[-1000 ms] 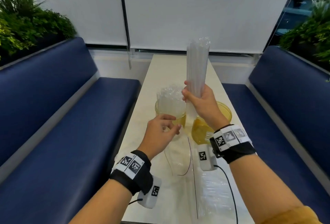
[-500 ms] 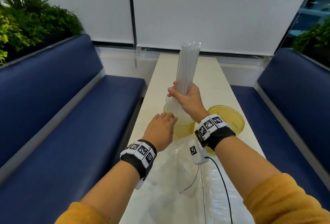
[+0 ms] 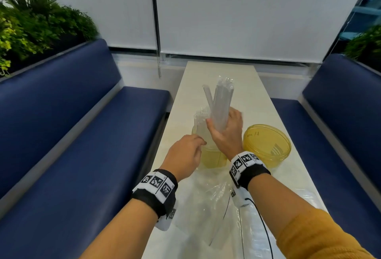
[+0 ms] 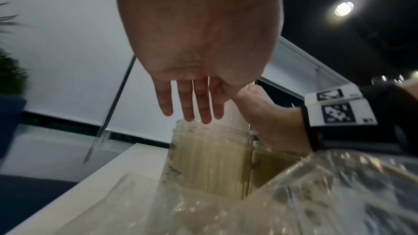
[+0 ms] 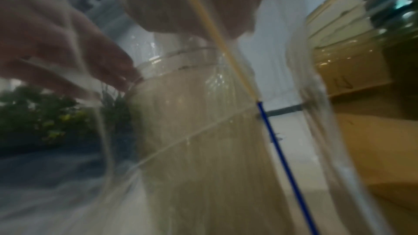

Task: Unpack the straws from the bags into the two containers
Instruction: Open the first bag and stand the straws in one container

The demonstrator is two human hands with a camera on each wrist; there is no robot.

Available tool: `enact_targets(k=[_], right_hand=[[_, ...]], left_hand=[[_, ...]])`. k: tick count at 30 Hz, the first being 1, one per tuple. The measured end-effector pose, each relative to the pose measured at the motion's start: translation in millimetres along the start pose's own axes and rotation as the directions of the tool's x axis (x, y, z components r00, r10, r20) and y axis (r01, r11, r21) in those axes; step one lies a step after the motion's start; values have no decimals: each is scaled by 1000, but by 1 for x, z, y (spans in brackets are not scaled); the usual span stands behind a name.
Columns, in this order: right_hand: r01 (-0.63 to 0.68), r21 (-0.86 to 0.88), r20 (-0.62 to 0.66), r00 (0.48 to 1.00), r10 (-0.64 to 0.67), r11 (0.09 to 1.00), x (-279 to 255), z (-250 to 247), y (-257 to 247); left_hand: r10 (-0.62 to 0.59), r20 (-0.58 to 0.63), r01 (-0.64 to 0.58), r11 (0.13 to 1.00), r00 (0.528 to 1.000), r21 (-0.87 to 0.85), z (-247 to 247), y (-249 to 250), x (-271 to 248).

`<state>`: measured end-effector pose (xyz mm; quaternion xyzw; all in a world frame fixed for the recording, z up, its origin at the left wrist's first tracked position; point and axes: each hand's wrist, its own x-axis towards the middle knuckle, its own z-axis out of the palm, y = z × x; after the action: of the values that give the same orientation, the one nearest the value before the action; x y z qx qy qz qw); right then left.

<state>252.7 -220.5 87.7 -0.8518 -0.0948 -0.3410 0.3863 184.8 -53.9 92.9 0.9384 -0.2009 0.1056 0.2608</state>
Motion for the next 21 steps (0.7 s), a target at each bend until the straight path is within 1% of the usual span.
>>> enact_targets(k=[1, 2, 3, 4, 5, 6, 7, 8, 9, 10, 11, 12, 13, 16, 19, 21], right_hand=[[-46, 69, 15, 999, 45, 997, -1, 0, 0], [-58, 93, 19, 998, 56, 994, -1, -1, -1], [-33, 74, 12, 999, 32, 997, 0, -2, -4], [10, 40, 5, 1000, -10, 999, 0, -4, -6], [46, 11, 5, 999, -46, 999, 0, -4, -7], [69, 2, 13, 998, -69, 998, 1, -4, -7], [77, 6, 30, 997, -77, 997, 1, -3, -6], [72, 13, 57, 996, -73, 997, 2, -1, -4], [60, 15, 92, 994, -61, 998, 3, 1, -1], [46, 17, 130, 990, -48, 999, 4, 3, 1], [37, 22, 158, 987, -40, 999, 4, 4, 2], [33, 30, 173, 984, -38, 999, 5, 3, 3], [29, 35, 181, 983, -35, 999, 7, 2, 3], [52, -10, 170, 984, -49, 999, 8, -1, 4], [51, -63, 210, 977, -37, 997, 9, -4, 3], [65, -83, 213, 976, -46, 994, 9, -8, 5]], left_hand=[[-68, -63, 62, 994, 996, -94, -5, 4, 2], [-135, -162, 103, 976, 977, -191, -13, 10, 5], [-181, -287, 103, 958, 941, -266, -22, 18, 9], [-185, -403, 58, 949, 896, -309, -32, 27, 15], [-147, -490, -21, 947, 860, -321, -43, 36, 22], [-73, -536, -113, 945, 841, -307, -54, 44, 31], [9, -541, -195, 937, 841, -288, -62, 51, 42], [71, -505, -243, 928, 860, -284, -69, 56, 54], [101, -443, -254, 919, 891, -300, -75, 60, 66], [106, -371, -238, 914, 923, -330, -78, 63, 76], [99, -306, -208, 915, 947, -347, -78, 65, 85], [91, -273, -185, 920, 958, -345, -76, 65, 92], [80, -276, -174, 925, 958, -338, -73, 65, 98], [37, -380, -167, 933, 924, -318, -63, 60, 109], [60, -409, -182, 947, 910, -265, -59, 54, 116], [84, -418, -190, 957, 904, -218, -60, 51, 121]])
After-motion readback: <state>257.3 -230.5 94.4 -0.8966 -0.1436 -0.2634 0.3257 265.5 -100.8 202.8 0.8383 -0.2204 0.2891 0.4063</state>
